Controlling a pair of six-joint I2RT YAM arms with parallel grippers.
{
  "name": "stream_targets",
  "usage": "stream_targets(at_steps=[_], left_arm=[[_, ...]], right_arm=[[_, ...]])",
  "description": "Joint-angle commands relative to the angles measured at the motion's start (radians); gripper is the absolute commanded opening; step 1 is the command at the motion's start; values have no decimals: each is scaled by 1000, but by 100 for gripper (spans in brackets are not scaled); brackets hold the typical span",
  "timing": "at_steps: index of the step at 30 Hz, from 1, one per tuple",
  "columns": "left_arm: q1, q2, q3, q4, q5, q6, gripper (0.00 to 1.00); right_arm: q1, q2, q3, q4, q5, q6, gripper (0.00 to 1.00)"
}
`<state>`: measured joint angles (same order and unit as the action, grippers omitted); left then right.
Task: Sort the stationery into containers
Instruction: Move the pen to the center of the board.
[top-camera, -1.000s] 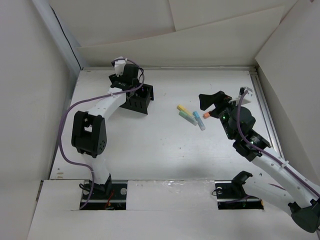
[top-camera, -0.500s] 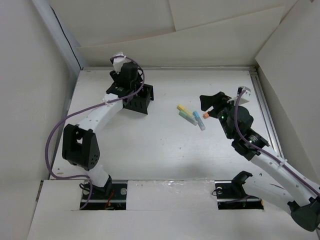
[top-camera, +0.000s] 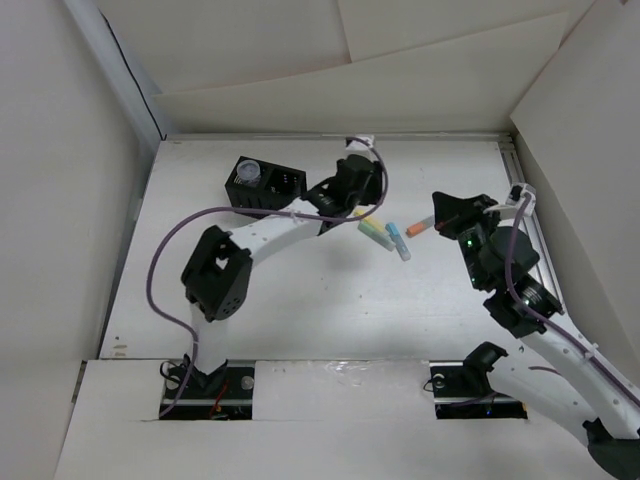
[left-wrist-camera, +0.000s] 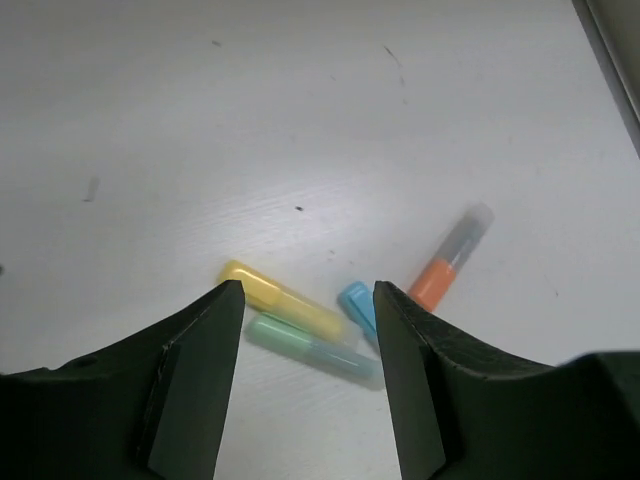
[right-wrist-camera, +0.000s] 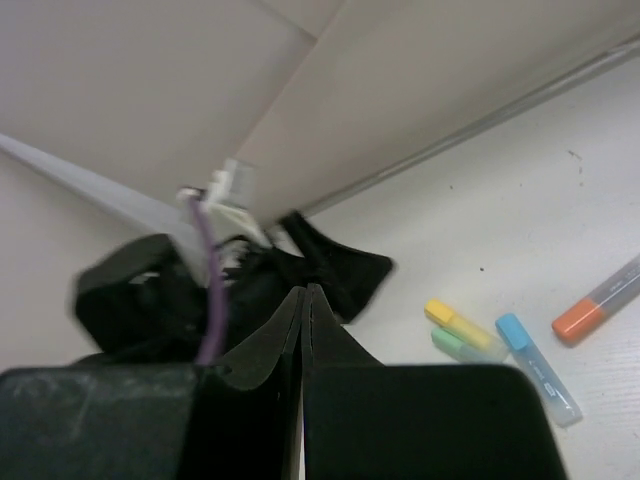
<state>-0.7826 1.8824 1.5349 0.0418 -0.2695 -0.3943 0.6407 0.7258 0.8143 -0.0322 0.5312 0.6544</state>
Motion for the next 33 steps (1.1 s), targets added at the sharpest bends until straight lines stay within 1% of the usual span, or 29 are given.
stream_targets(at_steps=[1,2,3,4,7,10,11,12,13,14,15,17,18,19,24,26,27,28,29,33], left_arm=[[-47,99,138,33,119,86,51],[-61,168,175,18,147,103,53],[-81,203,220,0,159,120,55],[-93,239,308,-38,159,142,56],[-122,354,446,-72,179,187,63],[-135,466,549,-95,211,209,65],[-135,497,638,-130,211,209,65],[-135,529,681,-147,223,209,67],[-135,585,723,-163,236,209,67],[-135,609,781,-172,236,209,67],[-135,629,801,-172,248,209,68],[-135,678,852,-172,263,209,69],[-135,688,852,-181,263,209,69],[-135,698,861,-181,272,209,69],[-135,738,873,-169,317,176,69],[-135,750,873,-169,317,154,68],[-135,761,873,-169,331,153,65],[-135,761,873,-169,343,143,57],[-135,761,873,-180,343,143,55],[-135,761,846,-180,352,133,50]], right_arm=[[-6,-37,26,-8,30,1,0],[-6,-37,26,-8,30,1,1],[-6,-37,26,-17,30,1,1],[-6,-37,35,-17,30,1,2],[-6,-37,54,-37,30,1,4],[-6,-60,65,-49,10,1,8],[-6,-74,65,-49,0,1,13],[-6,-86,65,-49,0,1,16],[-6,-86,65,-49,0,1,18],[-6,-86,65,-49,0,1,21],[-6,-95,65,-49,-10,1,27],[-6,-95,65,-49,-19,1,32],[-6,-95,65,-49,-19,-9,36],[-6,-95,74,-49,-31,-9,37],[-6,-95,74,-49,-51,-9,39],[-6,-95,74,-49,-60,-9,39],[-6,-95,74,-49,-60,-9,39],[-6,-95,74,-49,-60,-9,39],[-6,-95,74,-49,-60,-9,39],[-6,-95,74,-49,-60,-9,40]])
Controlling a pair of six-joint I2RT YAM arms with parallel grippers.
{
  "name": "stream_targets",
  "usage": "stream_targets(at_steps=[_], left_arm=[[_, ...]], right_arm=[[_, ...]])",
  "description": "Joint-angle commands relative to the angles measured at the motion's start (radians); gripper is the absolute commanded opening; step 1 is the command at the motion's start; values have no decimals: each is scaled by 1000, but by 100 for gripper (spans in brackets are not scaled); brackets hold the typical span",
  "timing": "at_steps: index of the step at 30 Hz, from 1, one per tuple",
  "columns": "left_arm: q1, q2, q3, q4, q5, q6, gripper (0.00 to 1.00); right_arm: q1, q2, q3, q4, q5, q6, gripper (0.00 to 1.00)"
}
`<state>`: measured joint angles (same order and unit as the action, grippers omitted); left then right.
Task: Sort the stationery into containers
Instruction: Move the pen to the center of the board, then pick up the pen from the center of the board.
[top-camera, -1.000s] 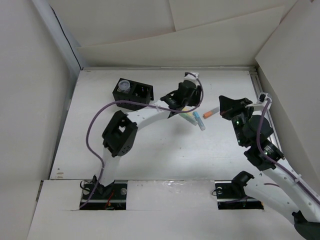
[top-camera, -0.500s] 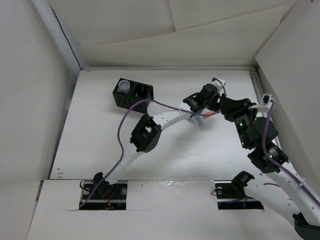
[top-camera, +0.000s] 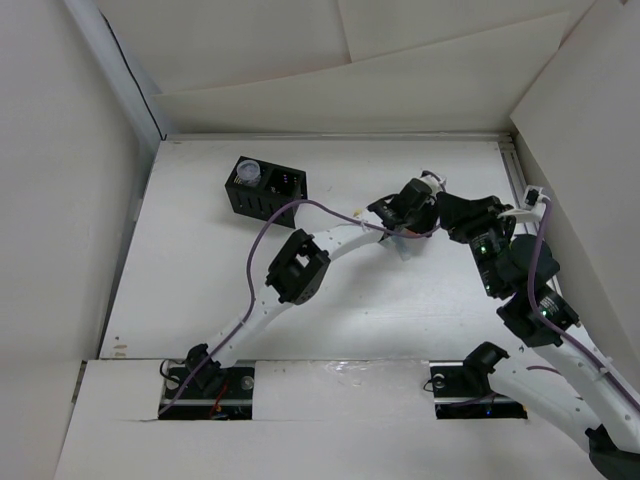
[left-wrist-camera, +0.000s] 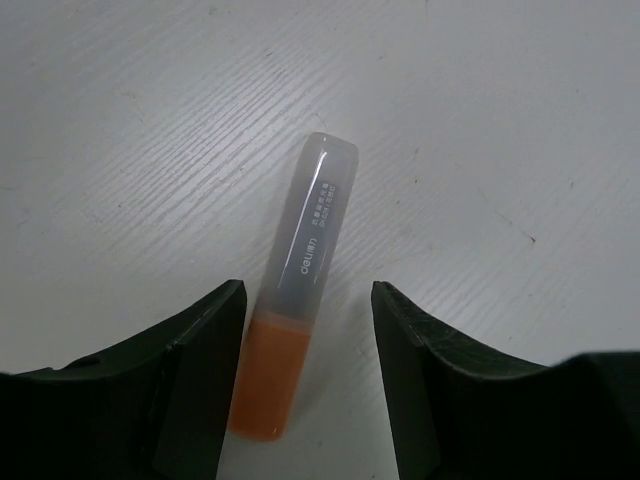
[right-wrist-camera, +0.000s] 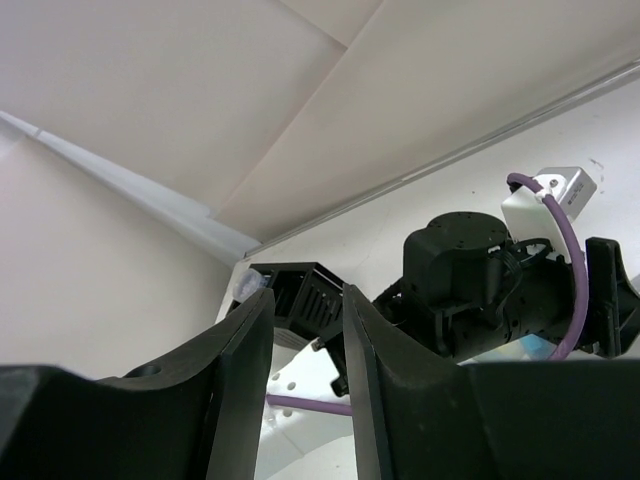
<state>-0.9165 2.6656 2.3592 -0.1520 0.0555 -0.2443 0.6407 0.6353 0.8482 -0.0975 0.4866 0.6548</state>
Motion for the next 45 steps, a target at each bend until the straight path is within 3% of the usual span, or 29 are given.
stream_targets(at_steps=[1,4,8,14,16,20,25,34,45], left_arm=[[-1,-32,9,14,27,-16,47],[-1,-64,-50,14,8,-26,34],[-1,-168,-227,80,-26,-59,25],[-22,-305,-465,147,-120,-131,25],[-33,-332,-492,147,-157,-131,34],[-74,-343,-474,85,-223,-131,51],[-74,-322,-419,49,-252,-131,60],[-74,-207,-189,-38,-284,-56,66],[-74,-118,-118,-60,-284,-24,64]], right_arm=[[-6,-5,40,16,-16,-9,40],[-6,-5,40,16,-16,-9,40],[-6,4,40,16,-16,-9,40],[-6,23,40,16,-28,-18,40],[-6,23,40,16,-28,-18,40],[-6,23,40,16,-28,-18,41],[-6,23,40,16,-37,-18,41],[-6,43,40,16,-37,-18,41],[-6,34,40,16,-37,-18,41]])
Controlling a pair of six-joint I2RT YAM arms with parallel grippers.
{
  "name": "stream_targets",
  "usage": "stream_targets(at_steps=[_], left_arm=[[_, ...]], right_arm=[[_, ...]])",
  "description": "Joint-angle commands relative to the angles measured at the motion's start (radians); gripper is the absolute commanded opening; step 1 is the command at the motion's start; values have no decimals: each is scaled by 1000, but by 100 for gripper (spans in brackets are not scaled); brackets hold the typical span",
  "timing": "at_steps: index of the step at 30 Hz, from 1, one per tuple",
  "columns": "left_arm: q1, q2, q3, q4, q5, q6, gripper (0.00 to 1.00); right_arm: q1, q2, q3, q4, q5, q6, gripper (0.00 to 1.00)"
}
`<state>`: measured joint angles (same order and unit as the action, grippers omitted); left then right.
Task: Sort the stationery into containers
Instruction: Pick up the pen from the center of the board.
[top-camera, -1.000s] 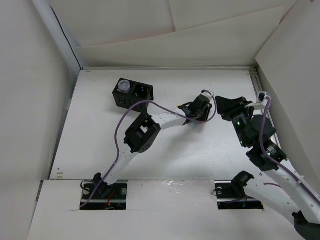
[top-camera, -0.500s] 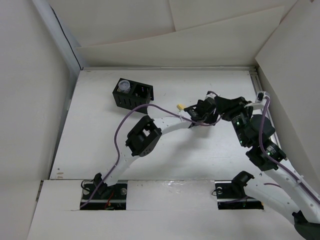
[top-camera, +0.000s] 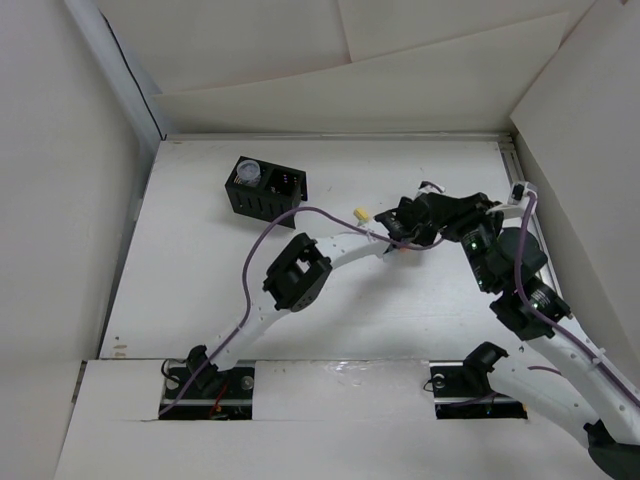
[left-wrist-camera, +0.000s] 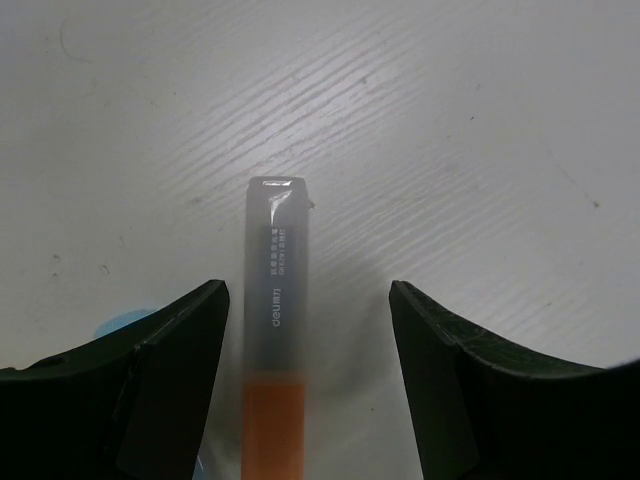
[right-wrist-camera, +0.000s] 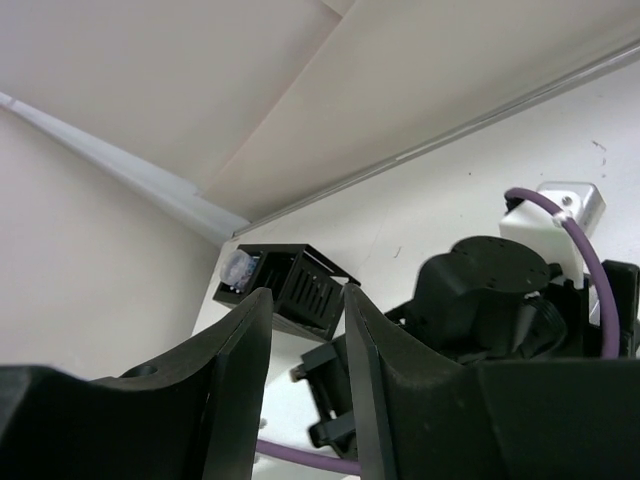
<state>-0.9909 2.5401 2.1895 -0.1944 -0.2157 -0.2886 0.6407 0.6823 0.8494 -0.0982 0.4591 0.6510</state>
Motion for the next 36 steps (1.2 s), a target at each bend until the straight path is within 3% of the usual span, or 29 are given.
stream_targets(at_steps=[1,13,15,19,24,25,32,36], left_arm=[[0,22,65,-17,-22,20,61],[0,101,122,-8,-56,29,57],[0,101,131,-8,-67,29,49],[0,112,131,-8,-100,29,45],[0,112,101,15,-122,10,25],[0,102,89,33,-122,9,23],[0,-53,-69,139,-108,-21,19],[0,-188,-186,228,-129,-52,18]], right_arm=[[-6,-13,39,17,-10,-14,41],[-6,-3,30,37,-76,-33,41],[-6,-3,30,46,-76,-33,42],[-6,-12,20,46,-98,-33,44],[-6,-12,11,66,-109,-33,59],[-6,-12,11,66,-109,-33,63],[-6,-3,2,75,-109,-42,63],[-6,-85,-32,89,-53,-33,63]])
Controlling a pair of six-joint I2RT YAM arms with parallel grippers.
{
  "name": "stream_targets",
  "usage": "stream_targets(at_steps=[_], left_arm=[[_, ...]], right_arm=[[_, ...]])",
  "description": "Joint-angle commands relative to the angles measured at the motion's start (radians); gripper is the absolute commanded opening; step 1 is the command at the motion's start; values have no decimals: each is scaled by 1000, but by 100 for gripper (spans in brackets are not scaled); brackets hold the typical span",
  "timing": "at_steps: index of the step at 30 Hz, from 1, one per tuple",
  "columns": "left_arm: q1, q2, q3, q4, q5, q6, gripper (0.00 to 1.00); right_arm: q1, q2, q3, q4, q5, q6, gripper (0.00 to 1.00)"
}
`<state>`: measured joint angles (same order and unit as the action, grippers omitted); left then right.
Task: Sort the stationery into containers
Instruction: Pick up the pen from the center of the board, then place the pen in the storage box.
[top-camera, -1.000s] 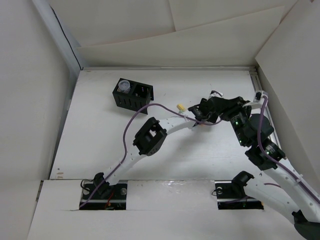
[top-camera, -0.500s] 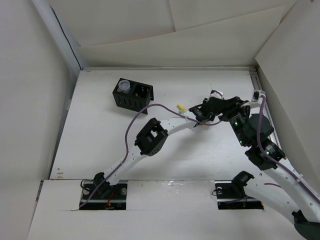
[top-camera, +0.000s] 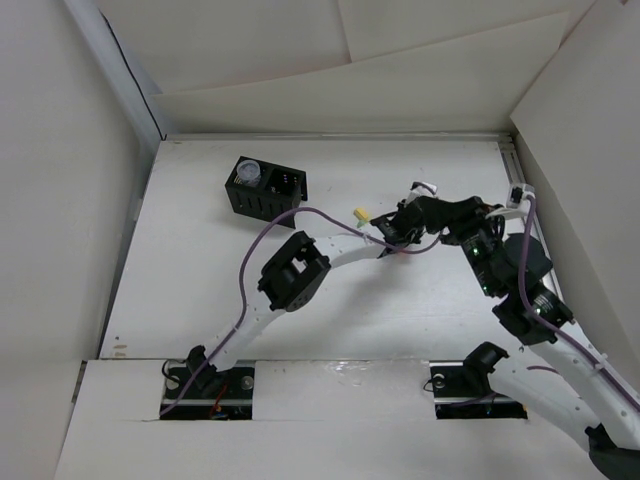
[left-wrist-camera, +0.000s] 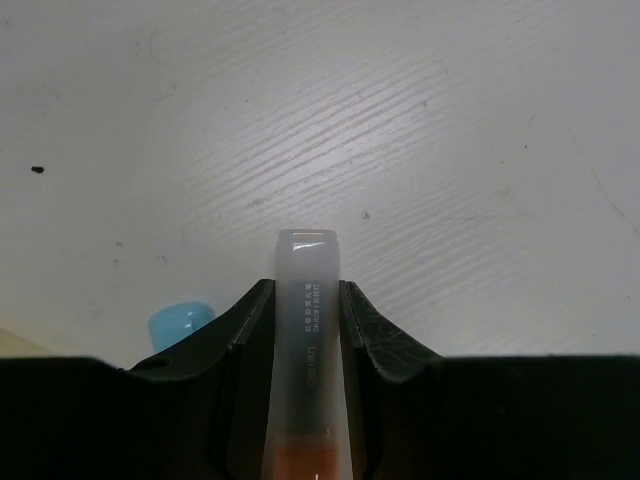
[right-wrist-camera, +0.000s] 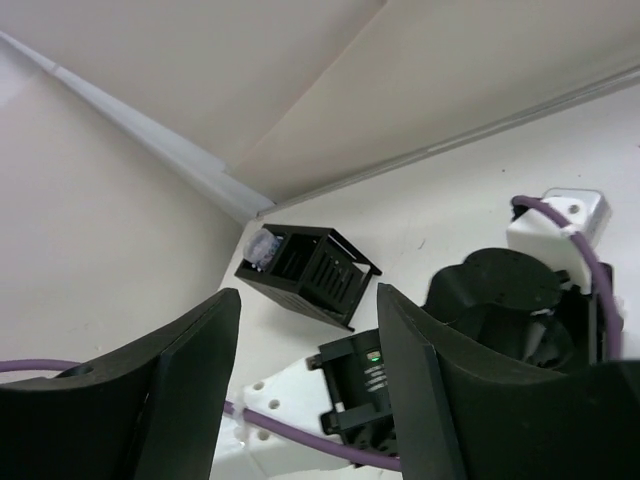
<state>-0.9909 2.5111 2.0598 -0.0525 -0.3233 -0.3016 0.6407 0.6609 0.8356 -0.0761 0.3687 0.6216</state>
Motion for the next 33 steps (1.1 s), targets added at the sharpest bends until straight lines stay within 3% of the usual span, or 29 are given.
stream_targets(at_steps=[1,6,10,18,22,27,33], left_arm=[[0,-219,-87,114,-13,-39,18],[35,-349,-202,204,49,-97,18],[92,-464,-297,263,82,-128,18],[267,-691,-481,275,-52,-152,18],[446,-779,-595,275,-53,-188,18],[567,-814,-682,286,-85,-199,18],[591,-778,-682,266,-197,-162,18]], right_arm=[[-6,-90,-29,78,70,-3,63],[-6,-233,-95,107,125,17,63],[-6,-242,-107,119,138,26,63],[-6,-84,-76,119,87,17,63],[-6,-37,-67,119,61,17,63],[-6,-14,-58,119,52,17,63],[-6,-4,-58,128,42,7,63]])
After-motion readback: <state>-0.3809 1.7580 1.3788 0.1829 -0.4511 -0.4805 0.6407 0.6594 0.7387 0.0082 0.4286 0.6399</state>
